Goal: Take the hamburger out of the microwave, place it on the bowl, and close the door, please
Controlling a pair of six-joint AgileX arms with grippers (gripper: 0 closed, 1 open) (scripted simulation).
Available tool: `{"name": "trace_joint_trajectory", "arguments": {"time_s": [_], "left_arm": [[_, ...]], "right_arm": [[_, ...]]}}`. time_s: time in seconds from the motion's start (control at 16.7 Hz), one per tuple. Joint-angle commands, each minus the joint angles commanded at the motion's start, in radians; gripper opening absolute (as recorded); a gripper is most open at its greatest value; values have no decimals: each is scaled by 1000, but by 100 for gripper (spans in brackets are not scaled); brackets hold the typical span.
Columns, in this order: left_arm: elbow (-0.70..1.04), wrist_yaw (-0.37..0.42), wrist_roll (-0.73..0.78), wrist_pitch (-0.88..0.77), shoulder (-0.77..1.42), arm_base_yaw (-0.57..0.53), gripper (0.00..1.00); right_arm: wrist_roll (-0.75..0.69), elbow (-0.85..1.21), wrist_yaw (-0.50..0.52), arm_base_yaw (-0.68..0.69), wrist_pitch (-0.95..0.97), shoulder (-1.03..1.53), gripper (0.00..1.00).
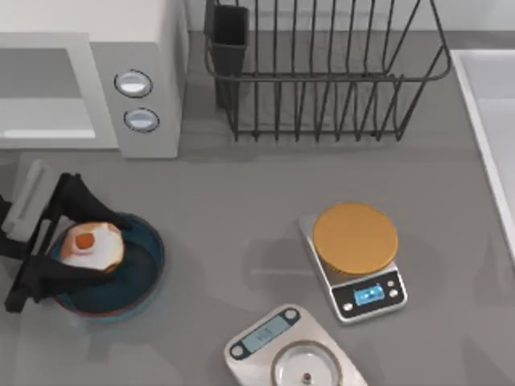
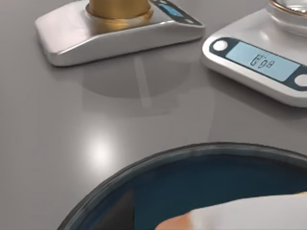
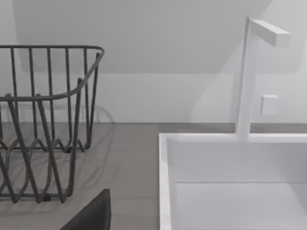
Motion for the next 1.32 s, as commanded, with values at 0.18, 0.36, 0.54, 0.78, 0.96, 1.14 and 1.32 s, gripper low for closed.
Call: {"name": "trace_joint_trajectory", "arguments": {"time_s": [0.18, 0.36, 0.54, 0.78, 0.96, 1.14, 1.32], "left_arm": [[0, 0, 0, 0, 0, 0, 15], [0, 0, 0, 0, 0, 0, 38], [0, 0, 0, 0, 0, 0, 60], [0, 0, 0, 0, 0, 0, 90], [0, 0, 0, 0, 0, 0, 100], [0, 0, 0, 0, 0, 0, 100], [0, 0, 0, 0, 0, 0, 100]], "right_arm": [[0, 0, 0, 0, 0, 0, 100], [0, 0, 0, 0, 0, 0, 100], [0, 0, 0, 0, 0, 0, 100], [0, 0, 0, 0, 0, 0, 100], [0, 0, 0, 0, 0, 0, 100], [0, 0, 0, 0, 0, 0, 100], [0, 0, 0, 0, 0, 0, 100]]}}
